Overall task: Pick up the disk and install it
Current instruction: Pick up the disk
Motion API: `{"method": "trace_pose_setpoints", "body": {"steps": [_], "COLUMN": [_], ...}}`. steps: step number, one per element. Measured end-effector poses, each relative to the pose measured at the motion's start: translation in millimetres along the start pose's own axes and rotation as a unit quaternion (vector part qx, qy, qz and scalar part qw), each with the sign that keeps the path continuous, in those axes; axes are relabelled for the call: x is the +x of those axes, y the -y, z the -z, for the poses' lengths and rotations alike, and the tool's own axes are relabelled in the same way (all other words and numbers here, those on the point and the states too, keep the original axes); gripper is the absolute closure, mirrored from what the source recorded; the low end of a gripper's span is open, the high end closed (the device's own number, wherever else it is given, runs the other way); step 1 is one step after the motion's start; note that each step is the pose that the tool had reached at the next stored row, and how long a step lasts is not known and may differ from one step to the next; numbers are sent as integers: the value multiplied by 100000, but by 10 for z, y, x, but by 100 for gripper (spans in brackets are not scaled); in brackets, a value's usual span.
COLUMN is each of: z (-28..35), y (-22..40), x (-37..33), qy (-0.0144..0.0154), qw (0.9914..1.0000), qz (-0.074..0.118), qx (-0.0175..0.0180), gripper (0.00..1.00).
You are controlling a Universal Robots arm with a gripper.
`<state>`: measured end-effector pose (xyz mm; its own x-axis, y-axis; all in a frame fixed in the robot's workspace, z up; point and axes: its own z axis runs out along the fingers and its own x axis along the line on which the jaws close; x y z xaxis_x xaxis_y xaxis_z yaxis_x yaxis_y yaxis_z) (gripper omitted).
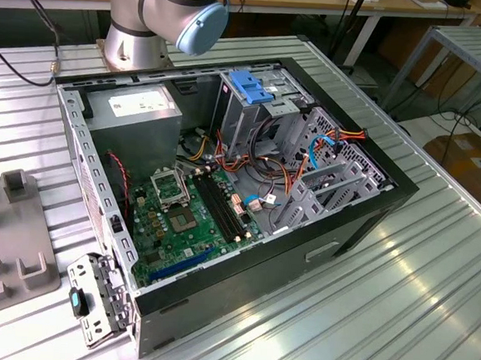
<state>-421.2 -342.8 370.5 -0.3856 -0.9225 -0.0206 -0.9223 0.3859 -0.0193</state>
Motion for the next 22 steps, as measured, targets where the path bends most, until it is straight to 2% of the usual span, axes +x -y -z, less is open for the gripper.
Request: {"method": "trace_pose_setpoints", "body": {"steps": [4,7,20,22], "z": [-5,-5,-5,-6], "y": [0,0,0,-1], "x": [-1,-1,-1,-1], "qy": [52,73,80,98], "qw": [99962,99928,99919,99875], "qz": [2743,3793,4019,4994], "qx": [-55,-76,-80,-103], "gripper": [89,89,89,89]}}
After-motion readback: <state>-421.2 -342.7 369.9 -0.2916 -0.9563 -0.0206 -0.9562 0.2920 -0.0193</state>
